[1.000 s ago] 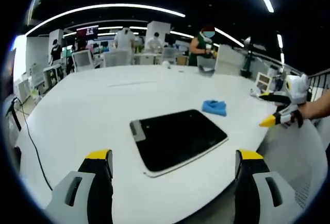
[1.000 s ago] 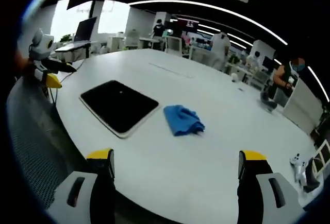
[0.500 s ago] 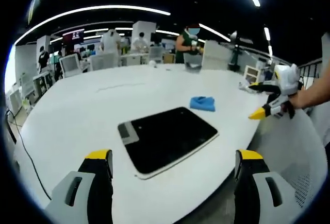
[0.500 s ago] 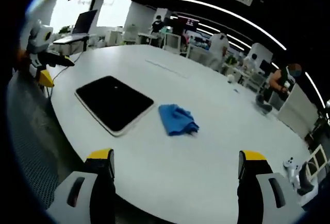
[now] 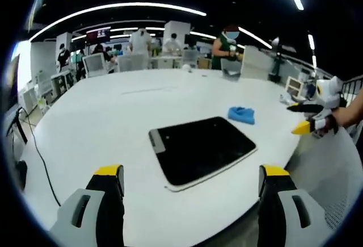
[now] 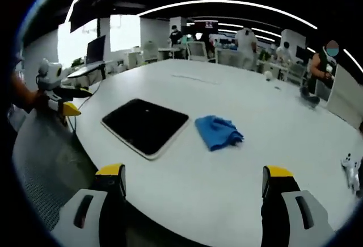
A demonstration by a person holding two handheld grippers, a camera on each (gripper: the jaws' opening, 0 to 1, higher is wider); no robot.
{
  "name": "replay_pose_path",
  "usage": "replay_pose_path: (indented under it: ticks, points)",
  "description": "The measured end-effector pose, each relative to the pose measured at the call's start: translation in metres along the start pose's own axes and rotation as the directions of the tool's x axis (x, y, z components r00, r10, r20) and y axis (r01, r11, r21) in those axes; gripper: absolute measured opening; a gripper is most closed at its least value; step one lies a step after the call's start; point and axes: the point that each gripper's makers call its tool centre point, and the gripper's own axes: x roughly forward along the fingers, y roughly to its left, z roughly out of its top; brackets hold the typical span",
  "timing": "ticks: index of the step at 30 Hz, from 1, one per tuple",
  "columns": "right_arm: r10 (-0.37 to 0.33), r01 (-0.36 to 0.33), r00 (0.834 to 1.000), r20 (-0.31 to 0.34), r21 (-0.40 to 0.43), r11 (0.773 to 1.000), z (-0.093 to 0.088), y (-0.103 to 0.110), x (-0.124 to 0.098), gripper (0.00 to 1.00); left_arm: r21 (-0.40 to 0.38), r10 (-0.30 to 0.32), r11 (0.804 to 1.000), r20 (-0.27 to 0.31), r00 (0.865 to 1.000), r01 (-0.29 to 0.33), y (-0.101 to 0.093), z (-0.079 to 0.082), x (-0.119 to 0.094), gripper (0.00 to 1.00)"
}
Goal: Wipe the mirror surface with the cleaning cloth until all visible marks leave the cleaned area.
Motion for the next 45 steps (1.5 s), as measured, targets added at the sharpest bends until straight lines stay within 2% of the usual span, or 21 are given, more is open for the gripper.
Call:
replay_pose_path:
  ticks: [4,7,10,12,13,14,15,16,18,22,25,28,29,31,33,35,37,38,40,43,45]
  points:
    - [-0.042,0.043,0.999,0.030,-0.009,0.999,0.005,-0.012,-0.004,1.00,-0.021,-0.014,1.000,0.002,1.000,0.014,-0.008,-0.003,-0.002,0.99]
    - [-0.069,0.069,0.997,0.029,0.003,0.998,0.006,-0.019,-0.005,1.00,0.000,-0.030,1.000,-0.052,0.998,0.030,-0.013,-0.012,-0.002,0.99]
    - [-0.070,0.070,0.996,0.053,-0.010,0.997,0.013,-0.018,-0.005,1.00,0.037,-0.038,0.999,-0.016,0.999,0.038,-0.014,-0.004,-0.002,0.99]
    - [-0.010,0.011,0.998,0.070,-0.005,1.000,0.017,-0.007,-0.002,1.00,0.005,-0.003,1.000,0.040,0.999,0.003,-0.005,0.005,-0.005,0.99]
    - [-0.016,0.016,0.998,0.063,0.000,1.000,0.015,-0.007,-0.004,1.00,0.006,0.002,1.000,0.060,0.998,-0.002,-0.004,0.007,-0.007,0.99]
    - [-0.006,0.006,0.999,0.052,0.000,1.000,0.013,-0.005,-0.004,1.00,0.009,0.002,1.000,0.022,1.000,-0.002,-0.005,0.001,-0.006,0.99]
    - [0.010,-0.010,1.000,0.029,-0.017,1.000,0.010,-0.002,-0.003,1.00,0.014,-0.012,1.000,-0.050,0.999,0.013,-0.008,-0.009,-0.004,0.99]
    - [0.007,-0.006,0.999,0.031,-0.018,1.000,0.011,-0.002,-0.002,1.00,0.039,-0.022,0.999,-0.046,0.999,0.024,-0.010,-0.007,-0.001,0.99]
    - [0.010,-0.009,0.999,0.040,-0.013,1.000,0.015,-0.003,-0.001,1.00,0.038,-0.023,0.999,0.014,1.000,0.023,-0.009,0.004,-0.001,0.99]
    - [-0.009,0.009,1.000,0.026,-0.012,1.000,0.011,-0.007,-0.002,1.00,-0.001,-0.016,1.000,0.022,1.000,0.016,-0.005,0.005,-0.002,0.99]
    - [-0.077,0.077,0.997,0.012,-0.017,0.997,0.010,-0.024,-0.005,1.00,0.019,-0.046,0.999,0.017,0.999,0.046,-0.011,0.008,0.003,0.99]
    - [-0.071,0.070,0.997,-0.035,-0.024,0.997,0.003,-0.024,-0.005,1.00,0.025,-0.050,0.998,0.014,0.999,0.050,-0.011,0.008,0.003,0.99]
    - [-0.069,0.067,0.997,-0.027,-0.037,0.997,0.005,-0.024,-0.005,1.00,0.015,-0.050,0.999,0.012,0.999,0.049,-0.009,0.008,0.003,0.99]
    - [-0.042,0.038,0.998,-0.036,-0.109,0.993,0.010,-0.027,-0.003,1.00,0.014,-0.051,0.999,0.006,0.999,0.051,-0.010,0.006,0.003,0.99]
    - [0.042,-0.047,0.997,-0.068,-0.079,0.996,0.016,-0.024,-0.002,1.00,0.037,-0.051,0.998,-0.013,0.999,0.051,-0.010,0.002,0.002,0.99]
    - [0.048,-0.053,0.996,-0.072,-0.069,0.996,0.031,-0.038,-0.002,1.00,0.055,-0.053,0.997,-0.025,0.998,0.054,-0.012,0.000,0.001,0.99]
    - [0.086,-0.092,0.988,-0.129,-0.047,0.995,0.037,-0.042,-0.002,0.99,0.092,-0.041,0.995,-0.025,0.999,0.043,-0.012,0.001,0.000,0.99]
    - [0.068,-0.075,0.986,-0.151,-0.039,0.996,0.043,-0.052,0.000,1.00,0.092,-0.030,0.995,-0.016,0.999,0.031,-0.009,0.003,0.000,0.99]
    - [0.058,-0.065,0.988,-0.141,-0.044,0.997,0.061,-0.064,0.003,1.00,0.080,-0.021,0.997,-0.020,1.000,0.023,-0.006,0.002,0.001,1.00]
    - [0.119,-0.125,0.980,-0.159,-0.024,0.992,0.079,-0.064,0.011,1.00,0.100,-0.024,0.995,-0.019,1.000,0.025,-0.008,0.002,0.000,1.00]
    - [0.146,-0.164,0.967,-0.206,-0.073,0.984,0.084,-0.064,0.016,1.00,0.102,-0.027,0.994,-0.016,0.999,0.029,-0.010,0.001,-0.001,1.00]
